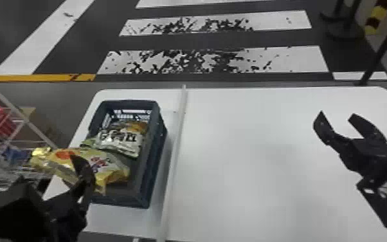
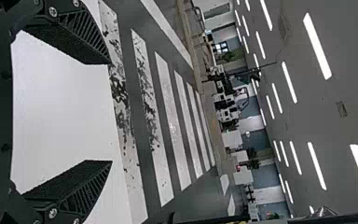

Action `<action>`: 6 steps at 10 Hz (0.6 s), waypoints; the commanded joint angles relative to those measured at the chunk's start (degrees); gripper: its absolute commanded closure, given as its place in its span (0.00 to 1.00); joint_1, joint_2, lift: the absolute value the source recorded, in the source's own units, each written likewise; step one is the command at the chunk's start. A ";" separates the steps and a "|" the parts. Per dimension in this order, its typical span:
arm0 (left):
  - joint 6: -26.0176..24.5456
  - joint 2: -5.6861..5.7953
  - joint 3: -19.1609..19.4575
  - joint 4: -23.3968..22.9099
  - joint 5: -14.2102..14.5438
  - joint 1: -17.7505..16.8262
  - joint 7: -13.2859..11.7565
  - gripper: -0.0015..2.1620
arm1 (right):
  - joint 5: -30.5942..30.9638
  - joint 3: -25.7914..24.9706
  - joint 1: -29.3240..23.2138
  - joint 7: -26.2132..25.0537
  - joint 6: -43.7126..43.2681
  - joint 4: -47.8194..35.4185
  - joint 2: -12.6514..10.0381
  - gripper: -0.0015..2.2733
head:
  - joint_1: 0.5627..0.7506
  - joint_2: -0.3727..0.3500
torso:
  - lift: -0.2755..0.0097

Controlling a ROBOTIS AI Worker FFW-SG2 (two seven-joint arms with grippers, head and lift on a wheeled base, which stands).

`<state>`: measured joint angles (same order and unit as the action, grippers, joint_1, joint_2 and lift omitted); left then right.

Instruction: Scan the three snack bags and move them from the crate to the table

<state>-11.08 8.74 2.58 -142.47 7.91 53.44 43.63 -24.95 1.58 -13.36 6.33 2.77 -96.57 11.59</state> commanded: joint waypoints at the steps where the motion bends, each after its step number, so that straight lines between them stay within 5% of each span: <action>1: 2.16 -0.04 -0.03 4.83 2.37 -2.55 -0.03 0.04 | -0.01 0.18 0.09 0.18 -0.17 0.33 -0.08 0.06 | 0.70 0.78 | 0.75; 6: 9.19 0.05 -0.03 16.96 4.83 -11.69 -4.25 0.08 | -0.18 -1.84 -1.14 0.27 0.35 -0.99 0.01 0.06 | 0.70 0.77 | 0.75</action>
<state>-2.33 8.70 2.55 -126.58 12.60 42.62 39.21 -25.14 -0.07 -14.32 6.59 2.90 -97.24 11.60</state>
